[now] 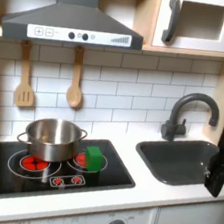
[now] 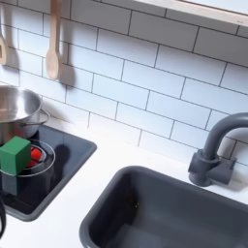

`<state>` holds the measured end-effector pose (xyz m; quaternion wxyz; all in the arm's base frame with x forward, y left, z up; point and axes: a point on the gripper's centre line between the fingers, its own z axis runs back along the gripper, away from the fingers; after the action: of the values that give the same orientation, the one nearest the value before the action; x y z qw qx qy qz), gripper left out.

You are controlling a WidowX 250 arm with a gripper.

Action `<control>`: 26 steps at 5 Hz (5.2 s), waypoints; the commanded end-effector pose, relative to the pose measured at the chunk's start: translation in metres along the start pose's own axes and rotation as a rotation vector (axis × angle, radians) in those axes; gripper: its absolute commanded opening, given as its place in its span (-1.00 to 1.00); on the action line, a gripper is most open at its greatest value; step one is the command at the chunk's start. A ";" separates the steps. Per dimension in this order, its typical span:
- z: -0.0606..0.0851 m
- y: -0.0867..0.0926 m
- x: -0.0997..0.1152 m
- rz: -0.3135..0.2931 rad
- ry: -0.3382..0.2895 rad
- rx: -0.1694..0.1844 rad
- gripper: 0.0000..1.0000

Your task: Reach green block

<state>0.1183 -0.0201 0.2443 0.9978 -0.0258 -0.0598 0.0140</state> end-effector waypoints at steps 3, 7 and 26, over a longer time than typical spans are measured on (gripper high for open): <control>-0.008 0.009 0.021 -0.060 0.013 0.009 1.00; -0.016 0.053 0.087 -0.042 -0.036 0.033 1.00; -0.129 0.129 0.222 0.016 0.107 0.061 1.00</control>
<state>0.3499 0.1101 0.1373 0.9997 0.0050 -0.0065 0.0240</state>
